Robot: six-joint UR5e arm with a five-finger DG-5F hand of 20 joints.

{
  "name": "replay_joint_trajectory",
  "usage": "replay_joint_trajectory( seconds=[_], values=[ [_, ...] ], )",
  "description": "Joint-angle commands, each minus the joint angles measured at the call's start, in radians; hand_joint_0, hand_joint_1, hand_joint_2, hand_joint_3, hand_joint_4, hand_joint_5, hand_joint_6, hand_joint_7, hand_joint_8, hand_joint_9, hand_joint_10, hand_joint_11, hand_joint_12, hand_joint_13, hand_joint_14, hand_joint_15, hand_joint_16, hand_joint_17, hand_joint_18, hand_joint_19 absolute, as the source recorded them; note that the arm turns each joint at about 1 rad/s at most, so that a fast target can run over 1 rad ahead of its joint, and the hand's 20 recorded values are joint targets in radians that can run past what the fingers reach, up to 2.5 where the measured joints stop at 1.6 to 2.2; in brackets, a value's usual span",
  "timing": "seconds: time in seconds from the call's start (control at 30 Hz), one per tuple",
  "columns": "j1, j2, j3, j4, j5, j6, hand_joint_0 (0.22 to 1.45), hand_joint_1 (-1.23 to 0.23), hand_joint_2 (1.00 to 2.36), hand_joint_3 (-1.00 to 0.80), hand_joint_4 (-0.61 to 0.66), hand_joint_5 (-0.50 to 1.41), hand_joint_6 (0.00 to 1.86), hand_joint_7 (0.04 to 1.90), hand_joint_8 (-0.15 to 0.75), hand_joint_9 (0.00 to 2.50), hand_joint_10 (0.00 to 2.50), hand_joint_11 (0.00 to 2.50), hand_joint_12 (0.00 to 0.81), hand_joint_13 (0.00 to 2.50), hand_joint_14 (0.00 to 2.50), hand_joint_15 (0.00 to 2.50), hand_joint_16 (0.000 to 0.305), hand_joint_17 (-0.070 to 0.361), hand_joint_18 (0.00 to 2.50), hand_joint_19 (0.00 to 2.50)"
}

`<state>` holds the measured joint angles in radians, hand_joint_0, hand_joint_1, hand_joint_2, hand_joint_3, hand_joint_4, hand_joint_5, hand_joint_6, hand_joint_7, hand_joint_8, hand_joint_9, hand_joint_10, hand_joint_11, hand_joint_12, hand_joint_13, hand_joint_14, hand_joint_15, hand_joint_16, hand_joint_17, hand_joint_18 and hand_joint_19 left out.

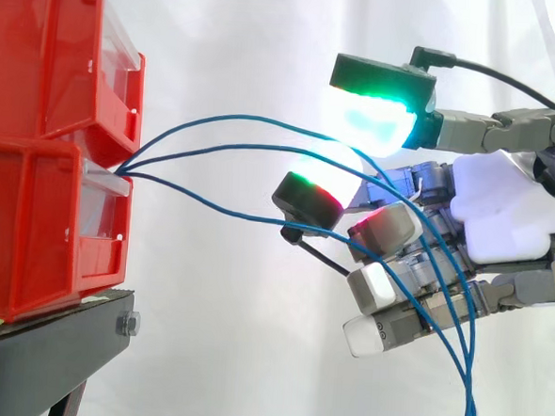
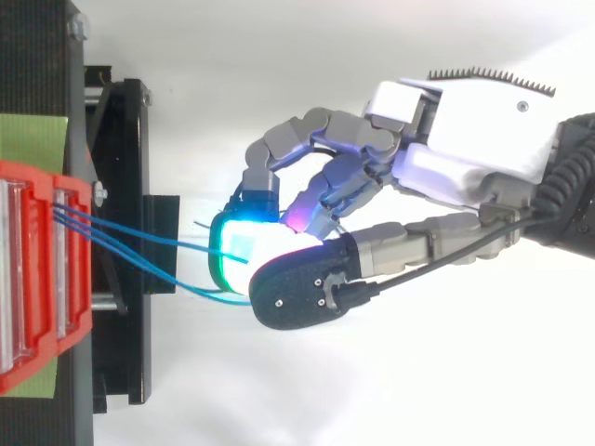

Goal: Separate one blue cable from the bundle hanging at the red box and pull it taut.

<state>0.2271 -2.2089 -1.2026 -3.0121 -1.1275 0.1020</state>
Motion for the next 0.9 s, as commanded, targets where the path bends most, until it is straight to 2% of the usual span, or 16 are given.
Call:
replay_joint_trajectory(
  seconds=[0.0, 0.1, 0.13, 0.17, 0.23, 0.47, 0.5, 0.57, 0.77, 0.8, 0.87],
  values=[
    [0.001, 0.000, 0.000, -0.005, 0.000, 0.001, 0.68, -0.79, 1.02, -0.15, -0.08, -0.15, 0.95, 1.04, 0.323, 0.61, 0.88, 0.98, 0.366, 0.83, 0.02, 0.77, 0.044, 0.100, 0.61, 0.56],
    [0.003, 0.000, 0.000, -0.011, 0.000, 0.002, 0.68, -0.78, 1.02, -0.16, -0.09, -0.16, 0.95, 1.02, 0.333, 0.52, 0.93, 0.93, 0.356, 0.83, 0.02, 0.81, 0.043, 0.097, 0.62, 0.59],
    [0.003, 0.000, 0.000, -0.013, -0.001, 0.002, 0.68, -0.78, 1.02, -0.17, -0.09, -0.16, 0.96, 0.99, 0.338, 0.48, 1.06, 0.84, 0.356, 0.84, 0.01, 0.82, 0.043, 0.097, 0.62, 0.59],
    [0.003, 0.000, 0.000, -0.011, -0.001, 0.002, 0.68, -0.78, 1.02, -0.16, -0.10, -0.16, 0.96, 0.99, 0.336, 0.47, 1.00, 0.84, 0.354, 0.84, 0.01, 0.82, 0.043, 0.097, 0.63, 0.60],
    [0.003, 0.000, 0.000, -0.010, -0.001, 0.001, 0.67, -0.78, 1.02, -0.16, -0.10, -0.16, 0.96, 0.99, 0.341, 0.48, 0.56, 0.92, 0.349, 0.85, 0.01, 0.83, 0.043, 0.096, 0.64, 0.61],
    [0.006, 0.000, 0.000, -0.013, 0.000, 0.002, 0.68, -0.78, 1.02, -0.16, -0.09, -0.16, 0.95, 0.99, 0.340, 0.50, 0.00, 0.97, 0.349, 0.87, 0.01, 0.78, 0.042, 0.095, 0.69, 0.59],
    [0.006, 0.000, 0.000, -0.011, 0.000, 0.001, 0.68, -0.78, 1.02, -0.16, -0.09, -0.16, 0.95, 0.98, 0.332, 0.47, 0.00, 0.86, 0.346, 0.87, 0.01, 0.75, 0.042, 0.095, 0.70, 0.58],
    [0.008, 0.000, 0.000, -0.011, 0.000, 0.001, 0.68, -0.78, 1.02, -0.16, -0.08, -0.15, 0.95, 0.98, 0.332, 0.47, 0.00, 0.86, 0.347, 0.87, 0.01, 0.74, 0.042, 0.095, 0.71, 0.58],
    [0.009, 0.000, 0.000, -0.011, 0.000, 0.001, 0.68, -0.77, 1.02, -0.16, -0.06, -0.15, 0.95, 0.99, 0.350, 0.55, 0.00, 0.98, 0.340, 0.87, 0.01, 0.74, 0.042, 0.094, 0.73, 0.54],
    [0.009, 0.000, 0.000, -0.011, 0.000, 0.001, 0.68, -0.77, 1.02, -0.15, -0.06, -0.15, 0.96, 0.98, 0.359, 0.57, 0.11, 0.97, 0.335, 0.88, 0.02, 0.73, 0.041, 0.093, 0.74, 0.54],
    [0.009, 0.000, 0.000, -0.011, 0.000, 0.001, 0.68, -0.77, 1.02, -0.15, -0.05, -0.16, 0.95, 1.01, 0.359, 0.59, 0.07, 1.04, 0.333, 0.88, 0.02, 0.73, 0.041, 0.091, 0.75, 0.51]
  ],
)
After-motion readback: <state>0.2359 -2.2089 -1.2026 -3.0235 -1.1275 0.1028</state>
